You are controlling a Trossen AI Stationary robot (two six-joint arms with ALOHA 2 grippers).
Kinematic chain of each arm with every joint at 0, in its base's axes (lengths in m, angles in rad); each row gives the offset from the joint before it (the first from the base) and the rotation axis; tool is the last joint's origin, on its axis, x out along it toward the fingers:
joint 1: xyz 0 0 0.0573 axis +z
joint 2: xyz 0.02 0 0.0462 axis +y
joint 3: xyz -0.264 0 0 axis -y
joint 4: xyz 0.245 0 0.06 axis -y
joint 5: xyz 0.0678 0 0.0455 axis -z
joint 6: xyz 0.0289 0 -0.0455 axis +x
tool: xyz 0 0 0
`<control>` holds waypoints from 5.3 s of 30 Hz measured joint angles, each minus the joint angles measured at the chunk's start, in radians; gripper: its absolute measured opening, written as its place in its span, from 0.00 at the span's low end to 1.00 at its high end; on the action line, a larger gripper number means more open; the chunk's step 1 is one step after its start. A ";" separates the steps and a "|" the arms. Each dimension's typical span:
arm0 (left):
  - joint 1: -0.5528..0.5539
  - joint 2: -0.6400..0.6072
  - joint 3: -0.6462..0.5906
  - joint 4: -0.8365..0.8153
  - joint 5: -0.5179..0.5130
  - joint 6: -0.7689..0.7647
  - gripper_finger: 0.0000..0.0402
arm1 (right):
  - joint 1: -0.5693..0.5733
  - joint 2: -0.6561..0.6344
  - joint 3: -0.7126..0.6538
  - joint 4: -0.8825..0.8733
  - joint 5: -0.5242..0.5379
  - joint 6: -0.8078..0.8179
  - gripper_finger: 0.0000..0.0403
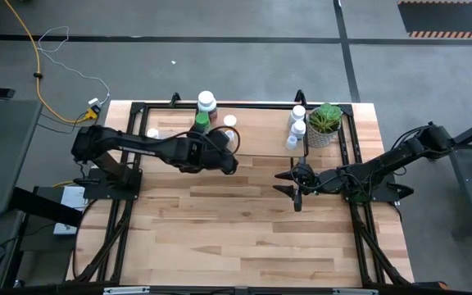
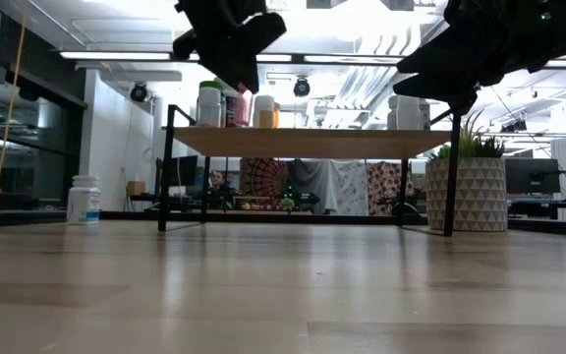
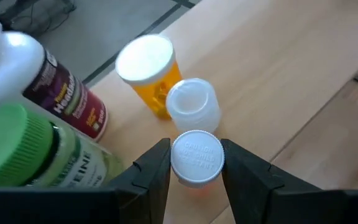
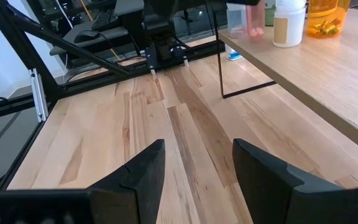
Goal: Pick and place medicine bottles onto shelf by color
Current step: Put the pink pill bottle on the shelf, then put the white medicine bottle on the shelf
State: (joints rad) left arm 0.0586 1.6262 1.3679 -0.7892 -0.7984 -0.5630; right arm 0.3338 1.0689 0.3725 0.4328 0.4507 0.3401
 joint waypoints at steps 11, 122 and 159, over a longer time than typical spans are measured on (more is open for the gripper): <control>-0.001 0.005 -0.082 0.010 -0.103 -0.163 0.30 | 0.000 0.000 0.000 -0.005 0.000 0.000 0.44; 0.677 -0.558 -0.765 -0.033 0.110 -0.233 0.59 | 0.000 0.000 0.000 -0.004 0.051 -0.006 0.44; 0.806 -0.303 -0.765 0.057 0.293 -0.140 0.59 | 0.000 0.000 0.000 -0.004 0.051 0.000 0.44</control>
State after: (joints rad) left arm 0.8642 1.3235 0.6029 -0.7322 -0.5053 -0.7028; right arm 0.3336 1.0691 0.3725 0.4290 0.5018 0.3397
